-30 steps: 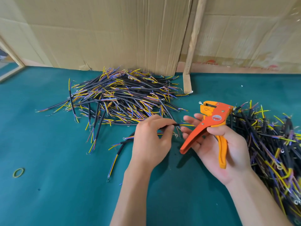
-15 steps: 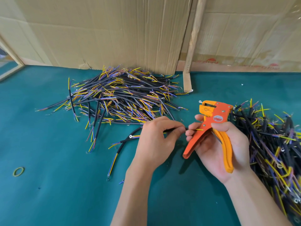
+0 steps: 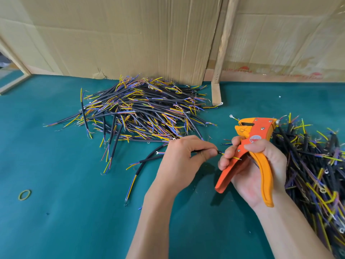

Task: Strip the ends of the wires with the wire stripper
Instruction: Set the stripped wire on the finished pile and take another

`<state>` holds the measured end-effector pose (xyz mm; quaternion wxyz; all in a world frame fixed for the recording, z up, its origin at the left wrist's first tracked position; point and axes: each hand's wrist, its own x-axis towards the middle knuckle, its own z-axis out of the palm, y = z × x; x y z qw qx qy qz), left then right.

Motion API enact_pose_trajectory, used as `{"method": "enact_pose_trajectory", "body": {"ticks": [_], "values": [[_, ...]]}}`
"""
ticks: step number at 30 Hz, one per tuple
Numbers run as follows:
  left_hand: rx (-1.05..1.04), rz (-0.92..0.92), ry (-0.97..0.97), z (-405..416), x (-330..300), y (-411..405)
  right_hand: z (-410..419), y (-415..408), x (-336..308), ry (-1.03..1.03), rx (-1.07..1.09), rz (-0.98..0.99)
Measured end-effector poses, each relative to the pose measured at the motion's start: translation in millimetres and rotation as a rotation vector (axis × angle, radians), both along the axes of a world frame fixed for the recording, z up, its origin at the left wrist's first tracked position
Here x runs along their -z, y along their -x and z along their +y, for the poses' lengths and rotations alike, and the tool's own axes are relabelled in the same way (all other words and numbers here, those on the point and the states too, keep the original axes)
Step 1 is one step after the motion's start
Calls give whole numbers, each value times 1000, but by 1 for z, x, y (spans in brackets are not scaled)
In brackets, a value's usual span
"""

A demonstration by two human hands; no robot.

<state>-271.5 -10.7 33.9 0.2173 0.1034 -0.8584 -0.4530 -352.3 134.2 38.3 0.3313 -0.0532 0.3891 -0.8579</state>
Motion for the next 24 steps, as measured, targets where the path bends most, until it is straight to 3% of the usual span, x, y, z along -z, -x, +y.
{"method": "enact_pose_trajectory", "body": {"ticks": [17,24], "values": [[17,0,-38,-2,-1,-4,-2,-4,-3,12,8,14],[-109,65,-45,-13,-1,-8,2,3,-5,40,-76,17]]}}
